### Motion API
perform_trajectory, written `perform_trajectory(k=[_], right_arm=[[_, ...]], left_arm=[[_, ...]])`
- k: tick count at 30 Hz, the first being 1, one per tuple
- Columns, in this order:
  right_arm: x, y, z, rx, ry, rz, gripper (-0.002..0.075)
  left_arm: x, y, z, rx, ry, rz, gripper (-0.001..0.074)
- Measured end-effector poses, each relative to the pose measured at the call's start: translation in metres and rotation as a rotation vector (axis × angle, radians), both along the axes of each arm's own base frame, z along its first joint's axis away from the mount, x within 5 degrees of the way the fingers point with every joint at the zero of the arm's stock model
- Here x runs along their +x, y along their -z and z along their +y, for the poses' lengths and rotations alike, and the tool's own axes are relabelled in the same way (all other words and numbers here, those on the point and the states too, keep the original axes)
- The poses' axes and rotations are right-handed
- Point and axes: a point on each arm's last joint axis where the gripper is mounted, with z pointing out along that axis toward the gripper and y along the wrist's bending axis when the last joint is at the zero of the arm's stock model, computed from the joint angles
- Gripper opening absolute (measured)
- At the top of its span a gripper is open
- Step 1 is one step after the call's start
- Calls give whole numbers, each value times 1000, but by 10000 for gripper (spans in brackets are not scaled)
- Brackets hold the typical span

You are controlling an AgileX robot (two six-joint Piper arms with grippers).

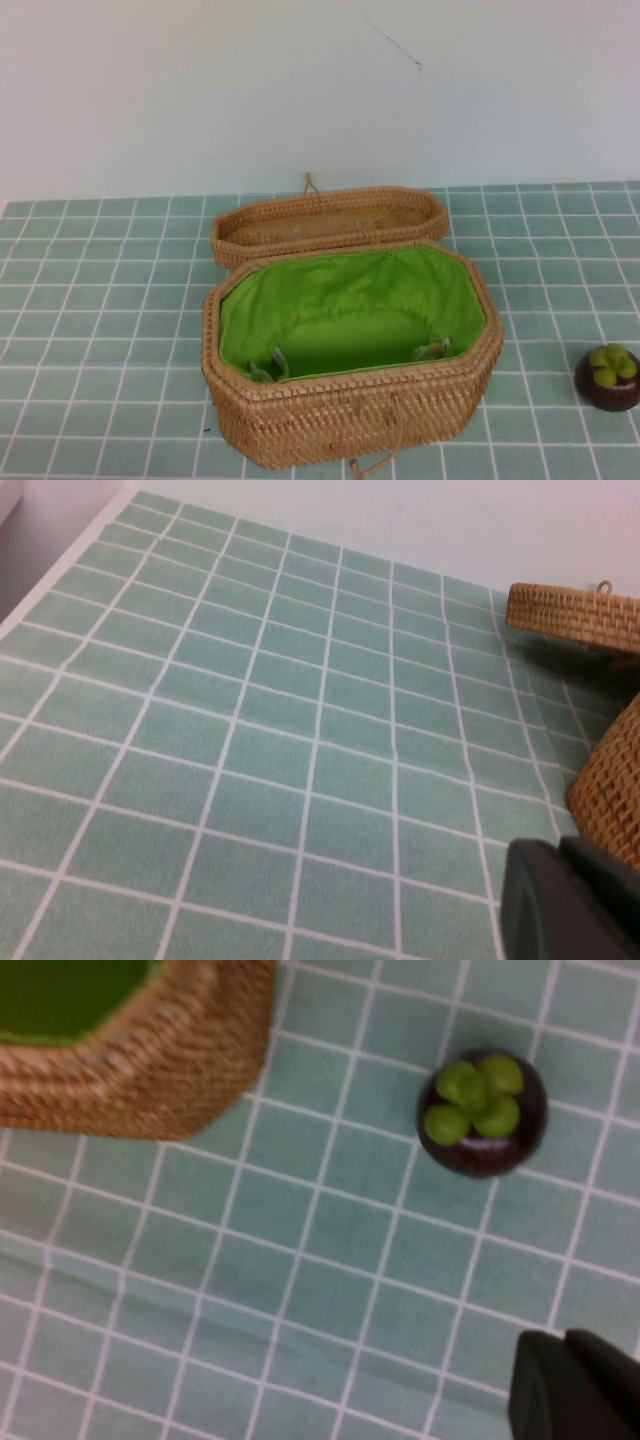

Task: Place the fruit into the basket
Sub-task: Pick up the mangosteen on the table

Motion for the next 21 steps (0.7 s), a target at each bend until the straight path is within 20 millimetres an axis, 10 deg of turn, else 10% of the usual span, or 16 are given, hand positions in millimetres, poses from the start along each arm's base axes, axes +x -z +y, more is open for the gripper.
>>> perform_trajectory(k=[12,21], right_arm=[[68,6,20,-19,-37,118,45],[99,48,23,-49,-6,252,489]], left_arm=[[0,0,0,0,0,0,0],[0,0,0,0,0,0,0]])
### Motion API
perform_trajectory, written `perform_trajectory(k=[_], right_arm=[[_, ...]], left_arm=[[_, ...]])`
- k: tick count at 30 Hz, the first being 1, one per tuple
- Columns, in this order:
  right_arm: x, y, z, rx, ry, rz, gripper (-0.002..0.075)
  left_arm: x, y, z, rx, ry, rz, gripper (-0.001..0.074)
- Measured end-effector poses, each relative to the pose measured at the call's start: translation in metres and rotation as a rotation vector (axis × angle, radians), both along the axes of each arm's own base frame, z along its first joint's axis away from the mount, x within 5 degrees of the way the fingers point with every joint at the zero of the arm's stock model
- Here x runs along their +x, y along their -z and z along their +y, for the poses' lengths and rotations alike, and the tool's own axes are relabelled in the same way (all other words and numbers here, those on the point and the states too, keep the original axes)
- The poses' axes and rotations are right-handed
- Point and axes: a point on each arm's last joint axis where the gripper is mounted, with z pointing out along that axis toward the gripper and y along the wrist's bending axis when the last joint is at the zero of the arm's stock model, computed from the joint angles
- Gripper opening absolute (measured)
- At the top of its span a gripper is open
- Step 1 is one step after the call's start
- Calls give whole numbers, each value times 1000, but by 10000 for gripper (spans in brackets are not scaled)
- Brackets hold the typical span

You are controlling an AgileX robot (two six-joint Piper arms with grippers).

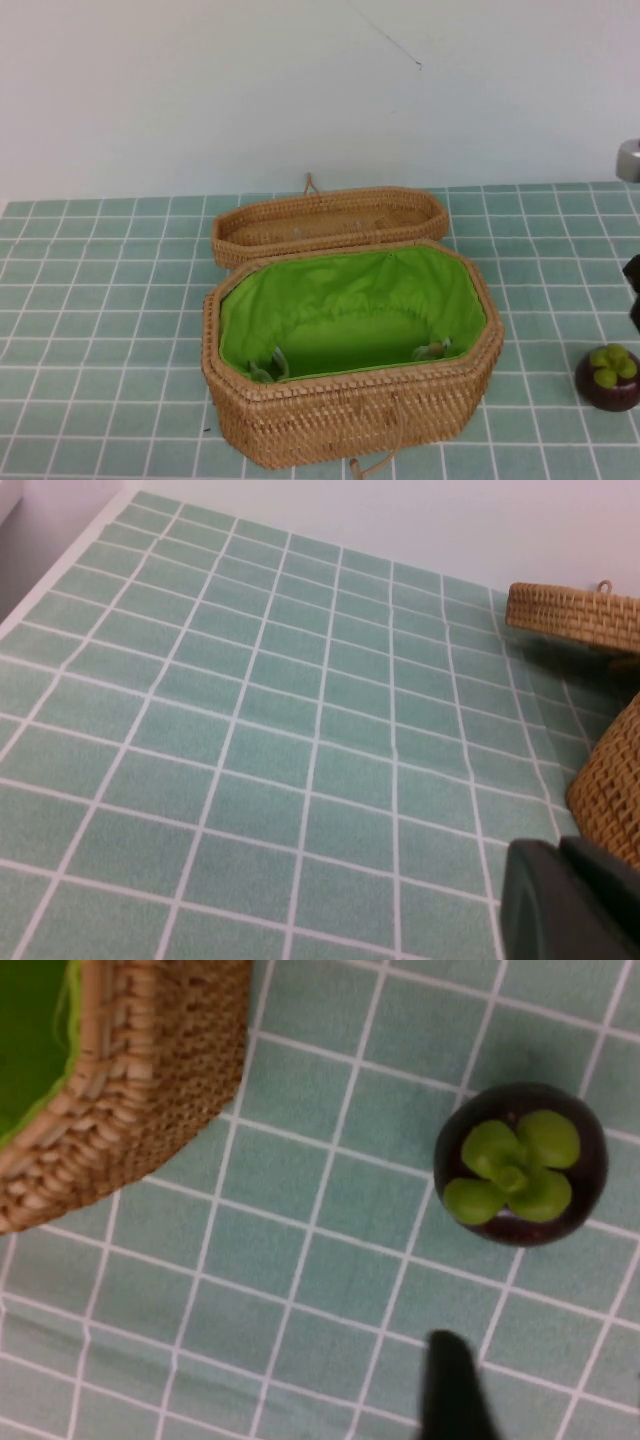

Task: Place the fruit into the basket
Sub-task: Pick up the mangosteen on the table

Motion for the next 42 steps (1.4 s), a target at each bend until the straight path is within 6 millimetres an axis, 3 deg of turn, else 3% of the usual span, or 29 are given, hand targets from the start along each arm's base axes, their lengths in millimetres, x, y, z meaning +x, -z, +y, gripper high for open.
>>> perform_trajectory(k=[2,4,17,36,42], right_arm=[[6,7,1,0,2,11,588],[12,14,2,0,6,8,617],[35,50,-1,-55,127,62,599],[51,97,7,-33,47,171,604],[53,101,1,-98,78,165,604]], left_arm=[[0,0,0,0,0,0,1],[0,0,0,0,0,0,1],[0,0,0,0,0,0,0],[0,0,0,0,0,0,0],[0,0,0,0,0,0,0]])
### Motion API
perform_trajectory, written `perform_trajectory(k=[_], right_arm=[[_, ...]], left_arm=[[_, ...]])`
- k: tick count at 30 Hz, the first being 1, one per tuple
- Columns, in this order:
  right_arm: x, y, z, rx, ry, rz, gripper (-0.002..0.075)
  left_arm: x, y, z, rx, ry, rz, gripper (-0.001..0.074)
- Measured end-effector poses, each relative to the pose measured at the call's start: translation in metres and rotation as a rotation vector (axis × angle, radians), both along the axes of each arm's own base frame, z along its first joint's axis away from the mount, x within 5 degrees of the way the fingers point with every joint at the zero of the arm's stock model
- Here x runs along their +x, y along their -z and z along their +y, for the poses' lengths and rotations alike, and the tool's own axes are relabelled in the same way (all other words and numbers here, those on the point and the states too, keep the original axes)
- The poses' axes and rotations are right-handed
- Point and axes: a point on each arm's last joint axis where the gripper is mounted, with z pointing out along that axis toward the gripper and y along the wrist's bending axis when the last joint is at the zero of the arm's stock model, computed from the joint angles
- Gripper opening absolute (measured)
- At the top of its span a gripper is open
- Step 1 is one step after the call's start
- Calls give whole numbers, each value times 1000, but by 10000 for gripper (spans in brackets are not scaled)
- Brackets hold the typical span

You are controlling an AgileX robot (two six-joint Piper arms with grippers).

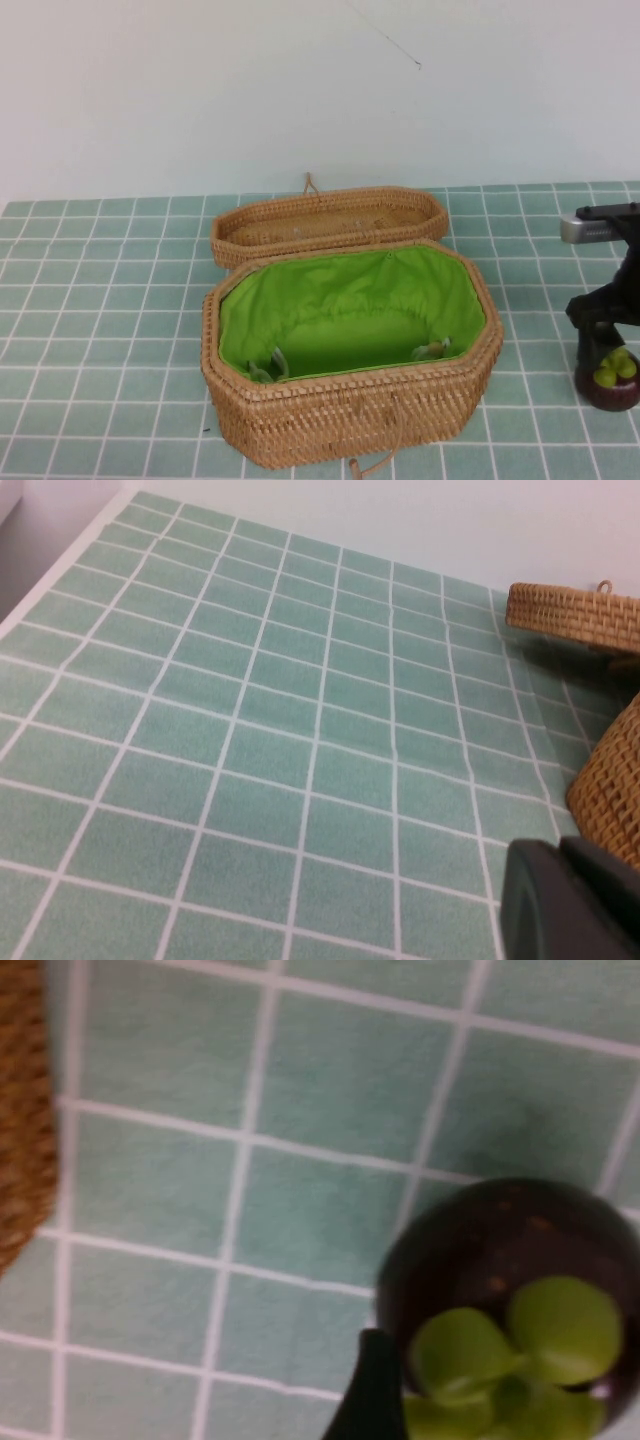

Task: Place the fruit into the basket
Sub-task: Pick up the mangosteen on the table

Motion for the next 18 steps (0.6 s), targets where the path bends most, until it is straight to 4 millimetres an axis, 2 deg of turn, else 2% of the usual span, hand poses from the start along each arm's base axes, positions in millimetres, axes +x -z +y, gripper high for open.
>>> perform_trajectory(k=[4,7,11,18], right_arm=[[1,0,0,-5,-2,-11,608],[2,2,1,10,-7,-11,643],[3,10,3,24,-16,16,688],[6,27,4,19,-17,60,688]], left_arm=[[0,0,0,0,0,0,0],[0,0,0,0,0,0,1],[0,0,0,0,0,0,1],[0,0,0,0,0,0,0]])
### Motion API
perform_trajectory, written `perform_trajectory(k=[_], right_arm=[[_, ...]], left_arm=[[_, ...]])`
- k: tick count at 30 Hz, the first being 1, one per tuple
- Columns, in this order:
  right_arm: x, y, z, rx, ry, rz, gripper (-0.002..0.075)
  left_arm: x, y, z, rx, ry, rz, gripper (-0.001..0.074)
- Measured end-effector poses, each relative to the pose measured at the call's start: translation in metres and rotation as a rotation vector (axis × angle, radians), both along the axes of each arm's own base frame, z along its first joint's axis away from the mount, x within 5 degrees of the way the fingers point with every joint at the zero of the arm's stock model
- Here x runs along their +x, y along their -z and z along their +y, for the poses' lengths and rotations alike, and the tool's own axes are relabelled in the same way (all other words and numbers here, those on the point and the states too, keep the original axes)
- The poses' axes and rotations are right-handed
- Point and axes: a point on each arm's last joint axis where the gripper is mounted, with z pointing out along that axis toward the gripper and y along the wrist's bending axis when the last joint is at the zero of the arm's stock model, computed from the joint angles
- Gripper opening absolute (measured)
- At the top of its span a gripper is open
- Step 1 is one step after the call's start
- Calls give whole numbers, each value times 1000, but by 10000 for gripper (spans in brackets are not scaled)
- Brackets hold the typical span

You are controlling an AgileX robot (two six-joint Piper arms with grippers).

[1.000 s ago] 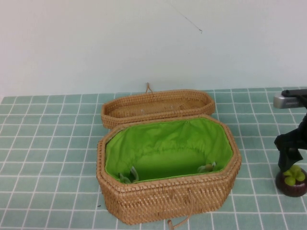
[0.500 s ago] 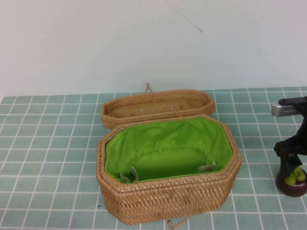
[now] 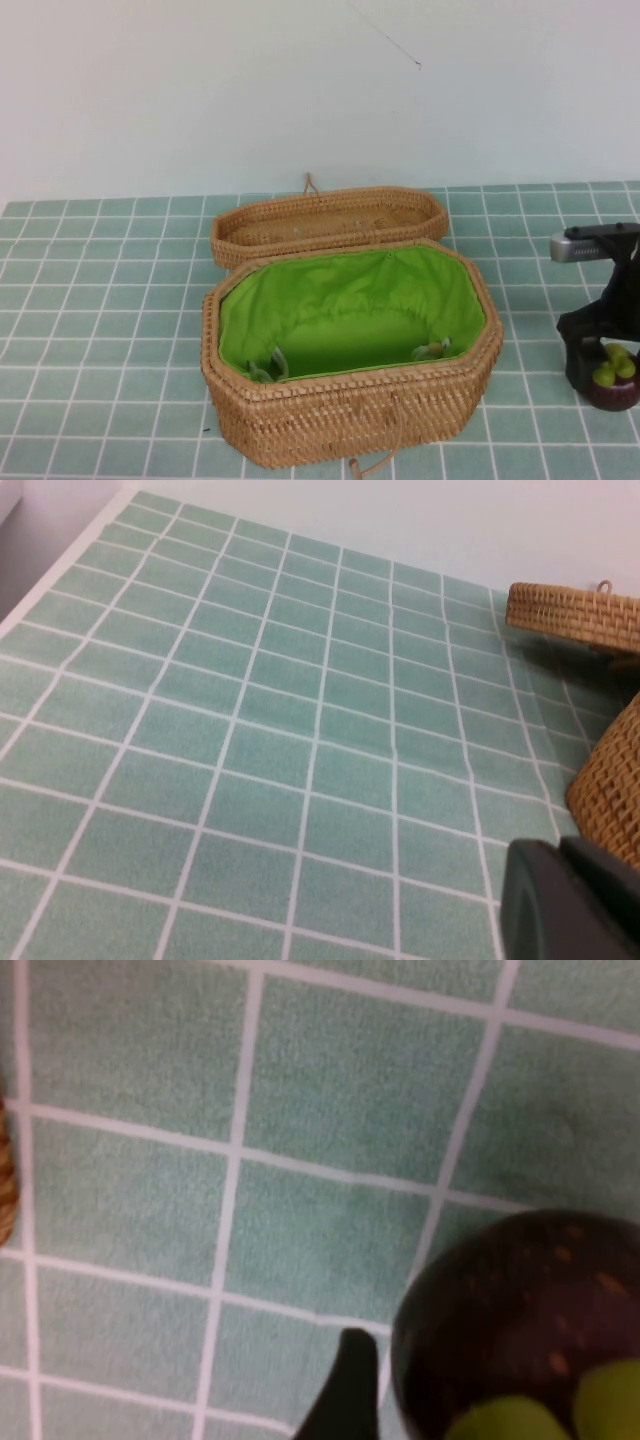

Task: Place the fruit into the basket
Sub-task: Pick up the mangosteen on the table

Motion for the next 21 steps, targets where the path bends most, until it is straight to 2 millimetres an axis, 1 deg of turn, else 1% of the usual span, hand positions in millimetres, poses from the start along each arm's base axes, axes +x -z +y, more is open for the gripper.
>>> perform_trajectory(k=[7,16,21], right_arm=[[1,17,0,-12,-9,49,680],[3,16,0,-9,-5,42,582],[3,16,-2,-32,-6,39,553]], left_arm=[[0,0,0,0,0,0,1],[0,0,0,0,0,0,0],[0,0,0,0,0,0,0]])
